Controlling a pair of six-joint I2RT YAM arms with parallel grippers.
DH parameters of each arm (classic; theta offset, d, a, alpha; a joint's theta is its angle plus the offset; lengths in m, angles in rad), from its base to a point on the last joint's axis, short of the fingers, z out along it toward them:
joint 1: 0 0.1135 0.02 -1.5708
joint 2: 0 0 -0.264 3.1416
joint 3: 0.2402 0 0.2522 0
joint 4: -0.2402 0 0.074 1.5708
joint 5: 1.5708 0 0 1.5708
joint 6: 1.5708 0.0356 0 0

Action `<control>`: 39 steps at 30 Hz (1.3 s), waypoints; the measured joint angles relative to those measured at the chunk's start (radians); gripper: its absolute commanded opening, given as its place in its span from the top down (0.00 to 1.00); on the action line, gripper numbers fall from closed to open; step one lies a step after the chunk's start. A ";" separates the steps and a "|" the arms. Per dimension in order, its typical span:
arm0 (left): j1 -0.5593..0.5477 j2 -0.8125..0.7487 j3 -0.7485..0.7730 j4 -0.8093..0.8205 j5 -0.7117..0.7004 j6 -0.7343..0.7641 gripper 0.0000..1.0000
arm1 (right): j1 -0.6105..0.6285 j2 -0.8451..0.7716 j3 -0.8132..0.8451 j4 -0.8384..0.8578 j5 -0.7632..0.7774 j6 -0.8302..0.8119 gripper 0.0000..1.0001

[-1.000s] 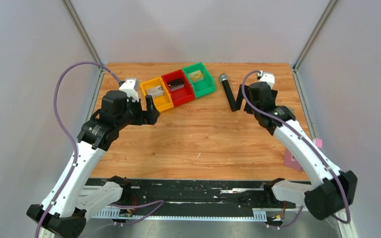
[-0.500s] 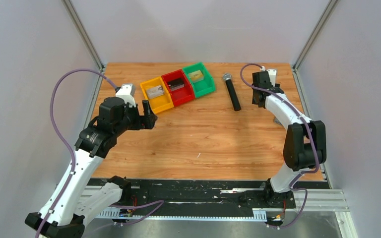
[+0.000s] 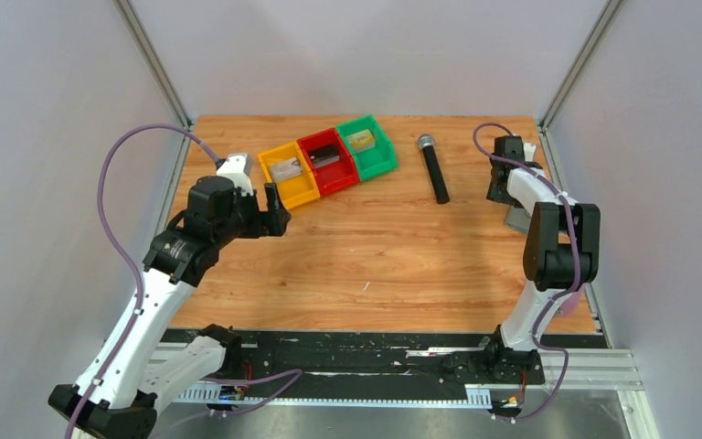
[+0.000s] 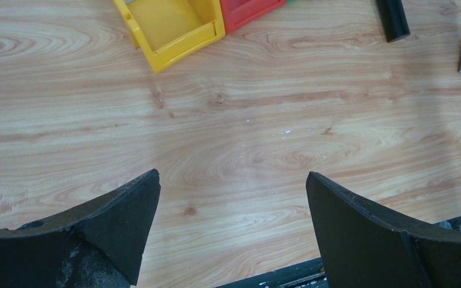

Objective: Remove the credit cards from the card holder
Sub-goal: Move the card holder to the center of the board.

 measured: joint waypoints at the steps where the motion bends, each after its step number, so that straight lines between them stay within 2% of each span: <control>1: 0.000 0.000 0.000 0.003 0.003 0.000 0.00 | -0.010 0.011 0.001 0.000 -0.005 0.002 0.53; 10: 0.000 0.025 -0.002 0.010 0.055 0.008 0.00 | -0.059 0.093 0.002 -0.003 -0.030 0.019 0.63; 17: 0.000 0.024 -0.002 0.010 0.062 0.011 0.00 | -0.066 0.105 0.019 -0.016 -0.010 0.025 0.84; 21: 0.000 0.024 -0.002 0.010 0.069 0.012 0.00 | -0.066 0.109 0.026 -0.019 0.003 0.031 1.00; 26: 0.000 0.024 -0.008 0.014 0.081 0.016 0.00 | -0.066 0.109 0.027 -0.019 0.006 0.034 0.99; 30: 0.000 0.022 -0.013 0.017 0.084 0.018 0.00 | -0.066 0.109 0.027 -0.024 0.006 0.045 0.70; 31: 0.000 0.021 -0.014 0.017 0.084 0.018 0.00 | -0.066 0.108 0.027 -0.029 0.005 0.050 0.66; 35: 0.000 0.013 -0.014 0.018 0.087 0.019 0.00 | -0.066 0.099 0.026 -0.055 0.003 0.058 0.56; 39: 0.000 0.010 -0.014 0.020 0.091 0.019 0.00 | -0.066 0.095 0.026 -0.060 0.005 0.056 0.54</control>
